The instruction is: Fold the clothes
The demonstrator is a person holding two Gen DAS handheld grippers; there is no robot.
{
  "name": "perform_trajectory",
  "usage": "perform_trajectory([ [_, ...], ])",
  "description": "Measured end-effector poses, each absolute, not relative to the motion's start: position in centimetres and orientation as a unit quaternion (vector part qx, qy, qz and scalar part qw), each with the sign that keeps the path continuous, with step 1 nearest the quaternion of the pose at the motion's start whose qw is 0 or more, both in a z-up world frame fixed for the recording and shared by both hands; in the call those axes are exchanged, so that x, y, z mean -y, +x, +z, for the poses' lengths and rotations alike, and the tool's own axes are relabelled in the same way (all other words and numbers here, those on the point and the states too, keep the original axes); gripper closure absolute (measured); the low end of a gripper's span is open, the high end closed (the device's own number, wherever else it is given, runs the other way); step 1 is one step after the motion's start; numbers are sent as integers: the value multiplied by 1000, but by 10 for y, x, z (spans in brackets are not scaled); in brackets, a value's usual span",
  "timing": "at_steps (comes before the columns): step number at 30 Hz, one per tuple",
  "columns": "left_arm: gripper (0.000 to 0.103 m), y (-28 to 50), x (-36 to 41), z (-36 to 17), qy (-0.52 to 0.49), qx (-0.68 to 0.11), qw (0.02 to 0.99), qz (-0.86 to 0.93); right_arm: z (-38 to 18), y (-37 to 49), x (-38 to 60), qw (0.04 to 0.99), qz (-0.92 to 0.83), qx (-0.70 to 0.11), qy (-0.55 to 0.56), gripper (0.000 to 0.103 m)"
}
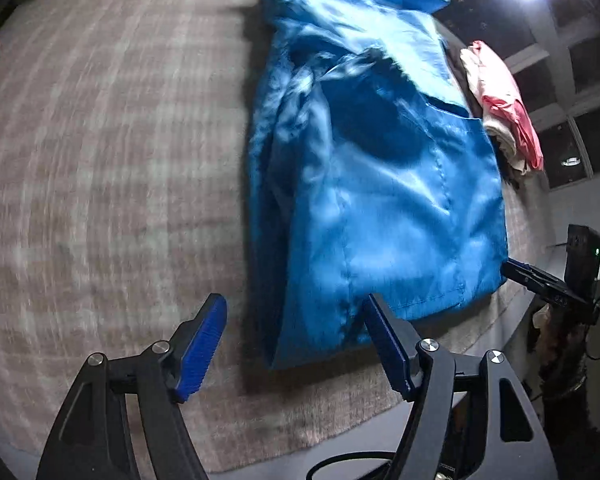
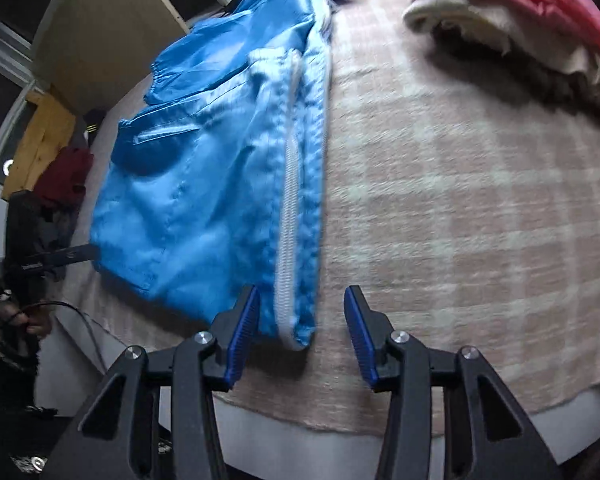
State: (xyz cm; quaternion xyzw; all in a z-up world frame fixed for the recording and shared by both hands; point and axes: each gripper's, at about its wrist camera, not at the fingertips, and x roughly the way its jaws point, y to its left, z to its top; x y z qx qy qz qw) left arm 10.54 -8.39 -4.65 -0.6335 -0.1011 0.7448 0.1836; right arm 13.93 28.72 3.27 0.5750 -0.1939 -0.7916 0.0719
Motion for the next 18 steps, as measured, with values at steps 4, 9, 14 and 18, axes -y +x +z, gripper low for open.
perform_trajectory([
  [4, 50, 105, 73, -46, -633, 83, 190, 746, 28, 134, -278, 92, -787, 207, 574, 58],
  [9, 92, 103, 69, -46, -631, 111, 230, 732, 28, 130, -267, 117, -791, 199, 566, 80],
  [14, 97, 92, 81, -25, -611, 149, 249, 736, 53, 128, -279, 144, -801, 255, 523, 92],
  [18, 97, 70, 95, 9, -577, 182, 266, 751, 87, 117, -296, 161, -812, 301, 474, 94],
])
